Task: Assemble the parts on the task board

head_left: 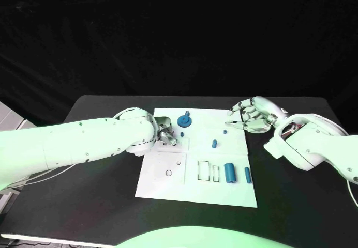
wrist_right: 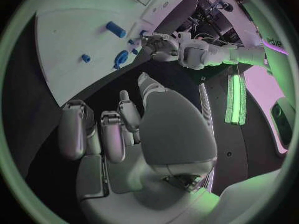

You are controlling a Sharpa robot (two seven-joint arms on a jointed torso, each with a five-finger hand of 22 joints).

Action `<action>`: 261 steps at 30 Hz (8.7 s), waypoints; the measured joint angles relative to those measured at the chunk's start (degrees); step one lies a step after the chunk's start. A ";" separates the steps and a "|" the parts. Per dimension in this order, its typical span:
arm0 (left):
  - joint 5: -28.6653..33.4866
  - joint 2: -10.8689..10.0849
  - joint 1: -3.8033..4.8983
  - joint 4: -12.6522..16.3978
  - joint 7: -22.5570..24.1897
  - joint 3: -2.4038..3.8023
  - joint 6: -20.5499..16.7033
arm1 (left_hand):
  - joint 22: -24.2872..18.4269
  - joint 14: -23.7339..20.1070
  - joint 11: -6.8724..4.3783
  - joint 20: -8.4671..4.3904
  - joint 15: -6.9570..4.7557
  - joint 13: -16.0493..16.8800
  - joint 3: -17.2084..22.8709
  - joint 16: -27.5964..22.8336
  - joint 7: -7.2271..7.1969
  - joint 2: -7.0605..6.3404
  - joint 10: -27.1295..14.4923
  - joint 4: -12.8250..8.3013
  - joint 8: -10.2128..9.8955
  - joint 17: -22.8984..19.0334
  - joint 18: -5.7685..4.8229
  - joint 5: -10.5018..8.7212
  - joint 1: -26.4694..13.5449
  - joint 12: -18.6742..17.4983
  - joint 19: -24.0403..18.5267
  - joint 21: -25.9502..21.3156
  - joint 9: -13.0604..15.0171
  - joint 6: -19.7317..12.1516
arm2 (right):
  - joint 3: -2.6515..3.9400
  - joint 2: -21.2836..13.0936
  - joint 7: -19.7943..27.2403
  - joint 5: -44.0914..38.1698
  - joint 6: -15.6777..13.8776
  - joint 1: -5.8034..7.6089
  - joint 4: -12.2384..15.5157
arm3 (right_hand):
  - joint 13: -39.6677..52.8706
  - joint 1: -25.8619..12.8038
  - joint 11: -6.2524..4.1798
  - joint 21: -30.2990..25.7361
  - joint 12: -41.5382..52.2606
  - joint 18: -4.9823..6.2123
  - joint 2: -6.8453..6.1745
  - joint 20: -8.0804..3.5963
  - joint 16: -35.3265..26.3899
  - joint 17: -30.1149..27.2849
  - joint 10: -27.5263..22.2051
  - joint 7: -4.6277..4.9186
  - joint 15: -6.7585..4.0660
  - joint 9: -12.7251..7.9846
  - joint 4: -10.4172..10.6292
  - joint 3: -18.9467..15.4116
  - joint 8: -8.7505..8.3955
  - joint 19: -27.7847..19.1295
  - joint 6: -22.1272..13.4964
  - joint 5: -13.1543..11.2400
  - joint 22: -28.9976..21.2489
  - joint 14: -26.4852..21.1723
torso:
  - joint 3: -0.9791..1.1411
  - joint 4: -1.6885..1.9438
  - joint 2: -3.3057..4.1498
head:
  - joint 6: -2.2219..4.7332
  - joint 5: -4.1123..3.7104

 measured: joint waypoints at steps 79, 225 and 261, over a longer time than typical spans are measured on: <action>3.45 -2.39 0.74 0.44 -0.41 5.14 3.46 | -1.76 -0.21 0.01 -0.28 -0.21 -2.35 -23.04 -0.48 -1.11 -1.65 -2.30 6.88 -0.12 0.02 0.00 -0.81 -7.51 0.39 -0.40 -1.48 -2.09 0.86 | -0.04 -0.21 -0.20 -0.03 0.23 -0.50 -0.12 | -1.39 0.00 -0.21 -2.89 -1.79 0.90 0.00 -0.01 -1.23 0.01 -1.44 0.00 0.00 -0.09 0.15 0.15 0.00 -1.24 -0.40 0.00 0.00 0.00 | -0.06 0.05 -0.13 | 0.57 -0.24; 6.16 -3.27 3.04 -4.40 3.78 2.95 11.63 | 0.42 -0.19 0.99 0.82 1.00 -5.40 -7.96 0.18 0.80 2.84 -3.25 4.33 -1.72 0.03 0.01 -0.53 9.03 -0.84 -0.39 -0.93 -8.73 -1.63 | -0.03 -0.27 -0.12 -0.07 0.20 -0.62 -0.48 | -1.48 0.00 -0.21 -3.24 -1.79 0.90 0.00 -0.01 -1.55 -0.03 -1.43 -0.01 0.00 -0.12 0.31 0.31 0.00 -1.23 -0.39 0.00 0.02 0.00 | 0.15 0.44 0.02 | 0.13 0.58; -0.07 -3.01 0.91 -1.68 4.54 2.03 9.19 | 0.91 0.01 0.79 0.81 0.80 -4.93 -6.37 0.17 0.60 1.86 -2.64 3.53 -1.78 0.01 0.00 -0.64 8.04 -0.61 0.01 -0.70 -5.46 -1.42 | -0.03 -0.36 -0.10 -0.07 0.22 -0.70 -0.46 | -1.48 0.00 -0.21 -3.46 -1.79 0.90 0.00 -0.01 -1.55 0.00 -1.43 -0.01 0.00 -0.12 0.31 0.31 0.00 -1.23 -0.39 0.00 0.00 0.00 | 0.19 0.43 0.12 | -0.37 0.66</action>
